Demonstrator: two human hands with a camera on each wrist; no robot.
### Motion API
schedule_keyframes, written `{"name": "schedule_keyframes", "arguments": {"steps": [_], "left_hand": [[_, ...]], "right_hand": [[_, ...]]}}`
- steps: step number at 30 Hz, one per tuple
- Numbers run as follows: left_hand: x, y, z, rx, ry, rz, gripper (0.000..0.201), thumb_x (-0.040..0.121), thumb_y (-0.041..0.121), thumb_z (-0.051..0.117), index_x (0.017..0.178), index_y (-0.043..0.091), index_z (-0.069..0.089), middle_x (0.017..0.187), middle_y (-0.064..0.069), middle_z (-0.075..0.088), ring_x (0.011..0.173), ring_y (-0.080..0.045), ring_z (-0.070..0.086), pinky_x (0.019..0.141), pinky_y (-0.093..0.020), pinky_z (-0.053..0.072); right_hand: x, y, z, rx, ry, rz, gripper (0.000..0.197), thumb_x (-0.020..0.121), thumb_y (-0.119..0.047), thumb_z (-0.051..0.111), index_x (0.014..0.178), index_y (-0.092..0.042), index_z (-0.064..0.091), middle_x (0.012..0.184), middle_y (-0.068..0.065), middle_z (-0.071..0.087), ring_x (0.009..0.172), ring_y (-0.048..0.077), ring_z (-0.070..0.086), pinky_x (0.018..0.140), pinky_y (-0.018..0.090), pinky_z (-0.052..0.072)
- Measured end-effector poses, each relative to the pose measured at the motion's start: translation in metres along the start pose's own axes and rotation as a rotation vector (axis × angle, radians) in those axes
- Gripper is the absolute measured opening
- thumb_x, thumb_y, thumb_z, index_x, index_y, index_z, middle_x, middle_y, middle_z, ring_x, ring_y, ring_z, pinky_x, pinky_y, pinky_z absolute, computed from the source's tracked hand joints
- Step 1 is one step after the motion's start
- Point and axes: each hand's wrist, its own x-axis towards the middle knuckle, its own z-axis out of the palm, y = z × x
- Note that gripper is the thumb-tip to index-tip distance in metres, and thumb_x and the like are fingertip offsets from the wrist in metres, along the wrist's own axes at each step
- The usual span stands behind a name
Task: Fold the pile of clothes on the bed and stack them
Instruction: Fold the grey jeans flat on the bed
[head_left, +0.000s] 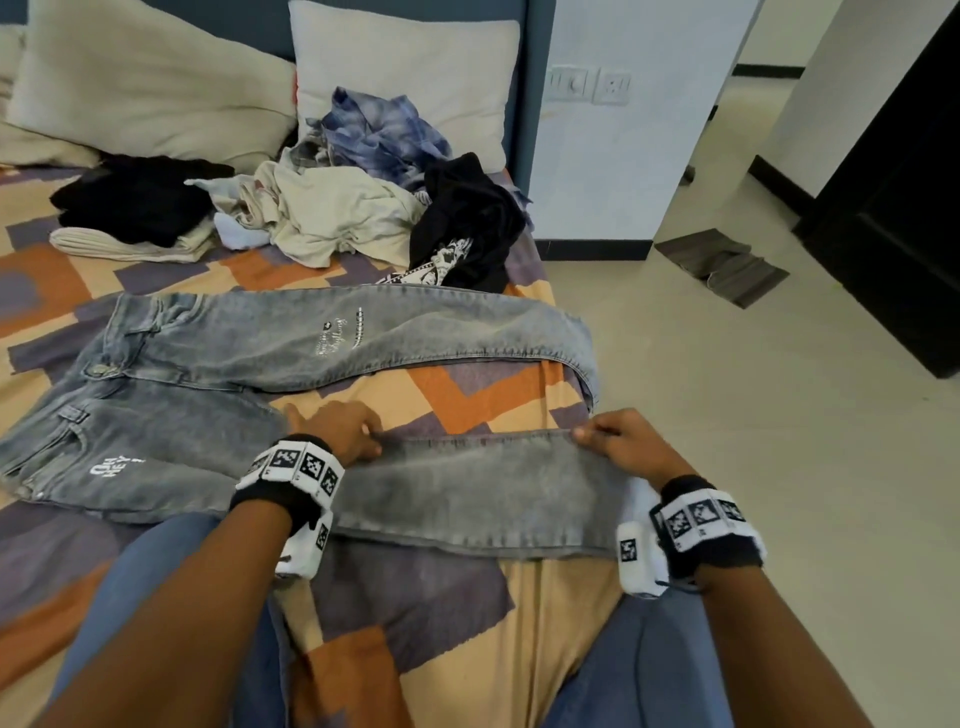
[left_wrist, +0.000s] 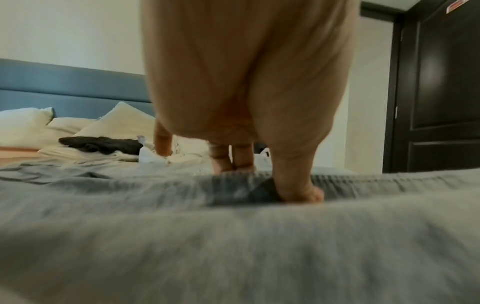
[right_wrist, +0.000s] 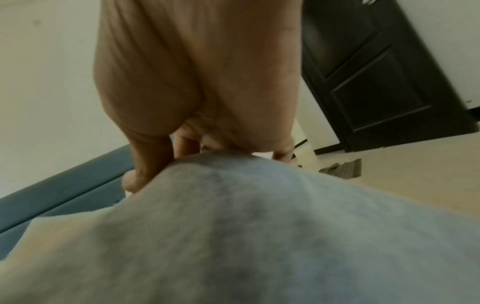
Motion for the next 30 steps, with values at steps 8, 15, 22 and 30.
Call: {"name": "schedule_keyframes", "arguments": {"steps": [8, 15, 22, 30], "left_hand": [[0.023, 0.026, -0.031, -0.015, 0.383, 0.026, 0.015, 0.087, 0.036, 0.067, 0.101, 0.038, 0.066, 0.117, 0.003, 0.058, 0.122, -0.025, 0.047, 0.109, -0.061, 0.019], [0.021, 0.021, 0.025, -0.243, 0.262, -0.073, 0.035, 0.081, 0.035, 0.072, 0.114, 0.033, 0.062, 0.135, -0.006, 0.038, 0.13, -0.032, 0.037, 0.106, -0.053, 0.031], [0.034, 0.009, 0.042, -0.395, -0.004, -0.033, 0.064, 0.083, 0.038, 0.072, 0.141, 0.03, 0.046, 0.158, -0.005, 0.027, 0.141, -0.028, 0.033, 0.112, -0.05, 0.028], [0.027, -0.145, -0.048, -0.674, 0.506, -0.365, 0.014, 0.089, 0.02, 0.067, 0.095, 0.01, 0.075, 0.094, -0.016, 0.072, 0.09, -0.035, 0.067, 0.08, -0.042, 0.054]], "right_hand": [[0.043, 0.001, -0.043, -0.136, 0.299, 0.042, 0.024, 0.087, -0.034, 0.073, 0.072, -0.016, 0.07, 0.063, -0.004, 0.061, 0.068, 0.013, 0.06, 0.063, 0.026, 0.044], [0.057, 0.001, 0.008, -0.344, 0.3, 0.106, 0.028, 0.093, -0.03, 0.064, 0.119, -0.021, 0.064, 0.125, 0.011, 0.055, 0.122, 0.034, 0.044, 0.097, 0.044, 0.034], [0.034, 0.003, 0.051, -0.354, -0.036, 0.162, 0.058, 0.09, -0.033, 0.067, 0.142, -0.032, 0.042, 0.152, 0.009, 0.036, 0.143, 0.031, 0.028, 0.114, 0.049, 0.028], [0.068, -0.072, 0.084, -0.66, -0.01, 0.146, 0.043, 0.095, -0.037, 0.059, 0.13, -0.013, 0.052, 0.146, 0.018, 0.04, 0.142, 0.035, 0.027, 0.109, 0.045, 0.032]]}}
